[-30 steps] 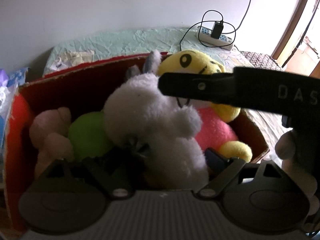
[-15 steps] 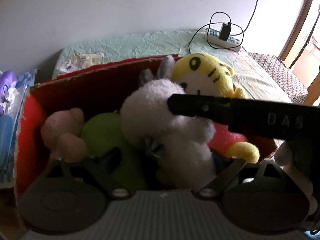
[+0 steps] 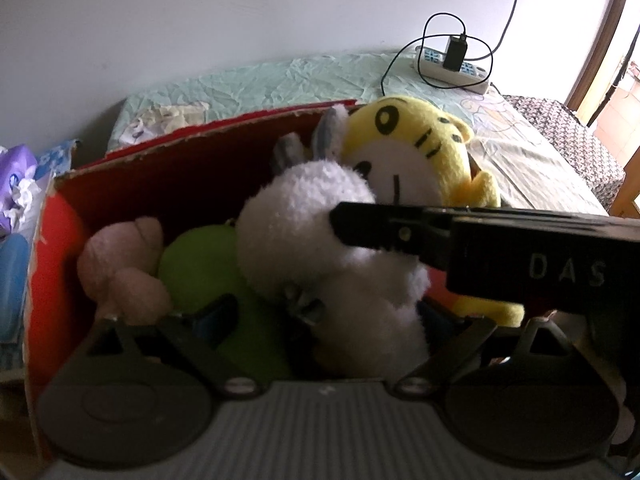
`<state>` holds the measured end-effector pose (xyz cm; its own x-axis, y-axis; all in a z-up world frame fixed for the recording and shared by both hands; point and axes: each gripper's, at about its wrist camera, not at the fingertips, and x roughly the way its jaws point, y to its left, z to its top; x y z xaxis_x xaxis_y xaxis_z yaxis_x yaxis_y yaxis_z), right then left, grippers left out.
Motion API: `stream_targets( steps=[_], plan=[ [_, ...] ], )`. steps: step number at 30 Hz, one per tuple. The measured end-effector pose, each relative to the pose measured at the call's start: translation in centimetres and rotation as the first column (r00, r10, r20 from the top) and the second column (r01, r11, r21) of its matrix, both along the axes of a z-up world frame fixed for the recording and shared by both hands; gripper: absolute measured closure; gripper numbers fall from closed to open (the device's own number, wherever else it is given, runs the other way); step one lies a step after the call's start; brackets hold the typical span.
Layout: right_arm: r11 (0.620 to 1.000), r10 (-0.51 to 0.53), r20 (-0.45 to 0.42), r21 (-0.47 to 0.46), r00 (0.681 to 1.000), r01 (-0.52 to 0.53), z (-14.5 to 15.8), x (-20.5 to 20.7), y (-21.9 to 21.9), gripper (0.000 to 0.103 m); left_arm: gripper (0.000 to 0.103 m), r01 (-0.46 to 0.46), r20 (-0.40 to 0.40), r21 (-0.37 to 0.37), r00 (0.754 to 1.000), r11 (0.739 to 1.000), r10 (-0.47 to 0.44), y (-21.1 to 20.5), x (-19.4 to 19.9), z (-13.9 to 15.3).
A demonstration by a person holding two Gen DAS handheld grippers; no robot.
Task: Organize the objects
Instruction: 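Press the white bunny plush down into the box with the right gripper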
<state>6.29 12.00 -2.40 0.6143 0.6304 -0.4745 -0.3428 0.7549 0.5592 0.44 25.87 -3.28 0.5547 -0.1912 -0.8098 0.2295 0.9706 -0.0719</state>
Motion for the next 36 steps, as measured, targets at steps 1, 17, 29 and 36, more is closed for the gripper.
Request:
stream_targets(
  steps=[1,17,29,36],
  plan=[
    [1.0,0.0,-0.001,0.001,1.0,0.0,0.0,0.0,0.0,0.068,0.007,-0.001,-0.001,0.003,1.0,1.0,0.001,0.0,0.0,0.0],
    [1.0,0.003,0.002,0.0,1.0,-0.003,0.3,-0.7,-0.1,0.068,0.001,-0.022,-0.01,0.035,1.0,0.999,0.022,-0.9,0.1,-0.2],
    [0.999,0.01,0.018,-0.037,1.0,-0.009,0.5,-1.8,-0.1,0.068,0.0,-0.038,0.007,0.068,0.999,0.997,0.038,-1.5,-0.2,-0.4],
    [1.0,-0.017,0.013,-0.024,1.0,0.018,0.7,-2.2,-0.9,0.072,0.0,-0.064,0.013,0.057,0.998,0.996,0.063,-1.6,-0.5,-0.4]
  ],
)
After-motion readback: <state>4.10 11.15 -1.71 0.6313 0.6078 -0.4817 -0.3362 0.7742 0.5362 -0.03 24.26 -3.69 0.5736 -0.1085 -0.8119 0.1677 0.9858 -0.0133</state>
